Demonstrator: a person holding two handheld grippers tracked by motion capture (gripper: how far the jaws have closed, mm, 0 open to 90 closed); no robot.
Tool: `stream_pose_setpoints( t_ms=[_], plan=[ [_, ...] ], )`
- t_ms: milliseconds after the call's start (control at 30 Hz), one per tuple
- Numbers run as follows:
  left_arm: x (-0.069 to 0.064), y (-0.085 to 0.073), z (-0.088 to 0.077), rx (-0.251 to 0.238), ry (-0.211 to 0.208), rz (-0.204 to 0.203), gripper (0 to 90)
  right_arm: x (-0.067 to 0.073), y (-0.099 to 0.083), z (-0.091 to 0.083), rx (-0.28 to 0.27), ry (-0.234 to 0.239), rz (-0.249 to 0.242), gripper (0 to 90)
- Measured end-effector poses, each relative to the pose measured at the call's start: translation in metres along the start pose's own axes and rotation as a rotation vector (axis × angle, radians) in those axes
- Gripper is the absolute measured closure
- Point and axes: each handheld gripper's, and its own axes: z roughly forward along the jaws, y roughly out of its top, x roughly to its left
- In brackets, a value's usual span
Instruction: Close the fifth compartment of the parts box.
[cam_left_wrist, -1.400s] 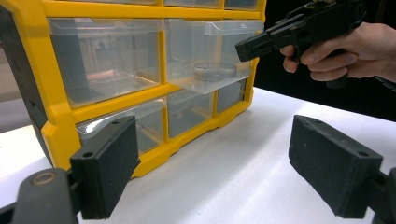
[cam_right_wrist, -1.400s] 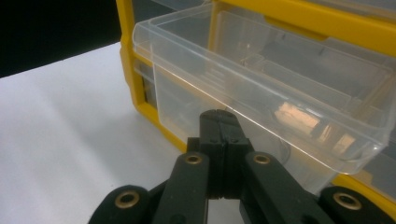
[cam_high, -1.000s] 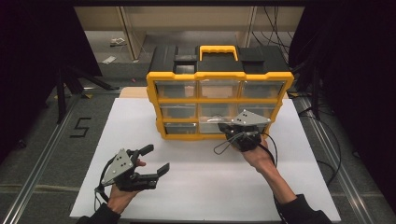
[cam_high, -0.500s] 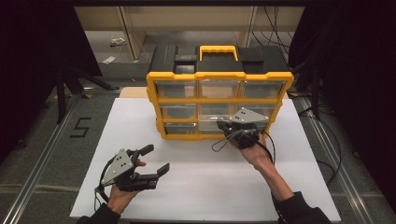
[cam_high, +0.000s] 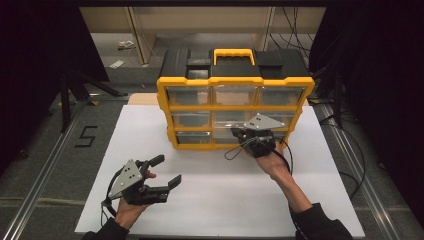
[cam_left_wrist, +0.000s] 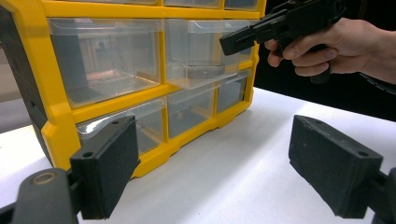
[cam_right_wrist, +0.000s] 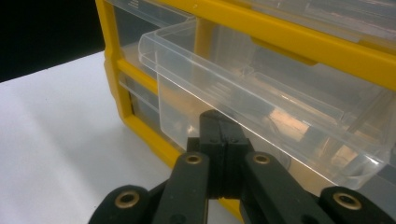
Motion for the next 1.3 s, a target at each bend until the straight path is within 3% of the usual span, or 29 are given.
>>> stream_pose_setpoints(
  t_ms=[1300],
  plan=[
    [0.000, 0.000, 0.000, -0.001, -0.001, 0.000, 15.9, -0.009, 0.004, 0.012, -0.015, -0.034, 0.016, 90.0]
  ],
)
